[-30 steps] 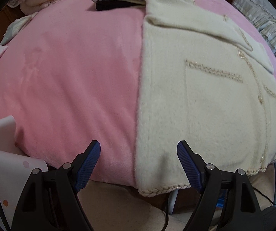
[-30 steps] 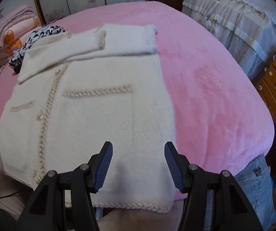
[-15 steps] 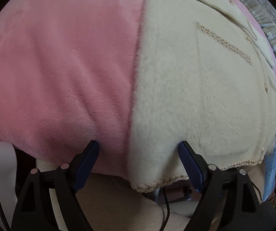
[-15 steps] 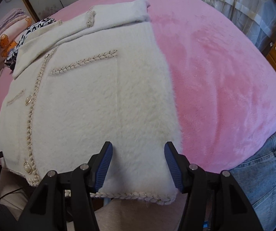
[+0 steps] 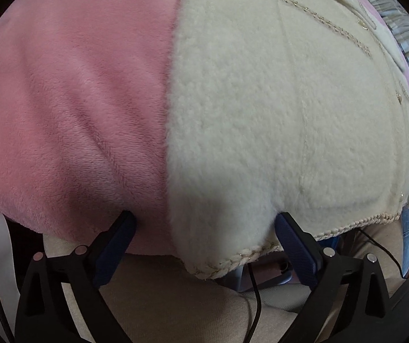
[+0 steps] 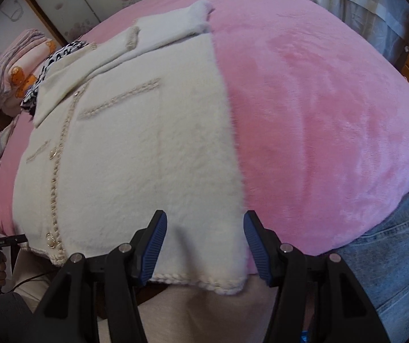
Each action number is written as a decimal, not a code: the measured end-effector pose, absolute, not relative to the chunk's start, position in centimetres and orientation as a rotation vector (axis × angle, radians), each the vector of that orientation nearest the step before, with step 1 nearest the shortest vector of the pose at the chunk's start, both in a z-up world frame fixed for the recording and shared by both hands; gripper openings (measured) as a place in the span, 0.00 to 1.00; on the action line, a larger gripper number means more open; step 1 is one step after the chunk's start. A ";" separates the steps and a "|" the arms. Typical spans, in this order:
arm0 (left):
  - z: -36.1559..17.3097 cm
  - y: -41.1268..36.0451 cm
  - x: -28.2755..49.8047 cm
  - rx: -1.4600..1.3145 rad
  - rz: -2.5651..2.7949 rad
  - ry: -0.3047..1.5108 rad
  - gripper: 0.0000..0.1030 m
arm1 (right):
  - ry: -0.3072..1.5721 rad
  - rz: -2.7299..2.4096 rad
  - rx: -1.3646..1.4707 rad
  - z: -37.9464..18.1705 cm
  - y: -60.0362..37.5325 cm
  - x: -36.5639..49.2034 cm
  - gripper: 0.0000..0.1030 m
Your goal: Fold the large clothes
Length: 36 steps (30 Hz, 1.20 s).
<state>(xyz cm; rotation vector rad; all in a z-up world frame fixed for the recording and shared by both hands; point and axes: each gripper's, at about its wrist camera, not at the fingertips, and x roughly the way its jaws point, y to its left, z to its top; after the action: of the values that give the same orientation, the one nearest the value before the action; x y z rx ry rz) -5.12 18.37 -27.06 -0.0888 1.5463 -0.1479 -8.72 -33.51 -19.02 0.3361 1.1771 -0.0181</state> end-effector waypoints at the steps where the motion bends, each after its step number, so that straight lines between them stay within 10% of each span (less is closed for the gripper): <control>1: -27.5 18.6 -5.1 -0.086 -0.155 1.548 0.99 | 1.185 -0.018 0.348 -19.3 -33.9 -8.8 0.54; 10: -28.0 19.0 -5.1 -0.085 -0.170 1.557 0.99 | 1.260 0.175 0.459 -22.8 -33.4 -9.2 0.53; 13: -27.3 20.0 -4.5 -0.125 -0.189 1.554 0.88 | 1.237 0.271 0.441 -22.0 -32.4 -9.4 0.30; 24: -27.9 19.7 -4.7 -0.089 -0.199 1.536 0.85 | 1.264 0.272 0.406 -23.4 -31.9 -8.0 0.30; 27: -27.2 18.2 -5.1 -0.035 -0.217 1.525 0.56 | 1.267 0.265 0.378 -23.0 -31.4 -8.0 0.22; 29: -26.5 17.4 -5.2 -0.011 -0.234 1.525 0.18 | 1.266 0.263 0.333 -22.1 -31.1 -8.1 0.13; 36: -21.6 18.2 -3.6 -0.325 -0.353 1.455 0.09 | 1.229 0.340 0.278 -17.6 -30.4 -7.5 0.11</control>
<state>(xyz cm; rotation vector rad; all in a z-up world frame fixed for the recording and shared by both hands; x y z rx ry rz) -3.60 18.20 -21.63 -0.3253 1.4551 -0.3534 -7.48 -30.44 -17.64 0.2777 1.2292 0.3395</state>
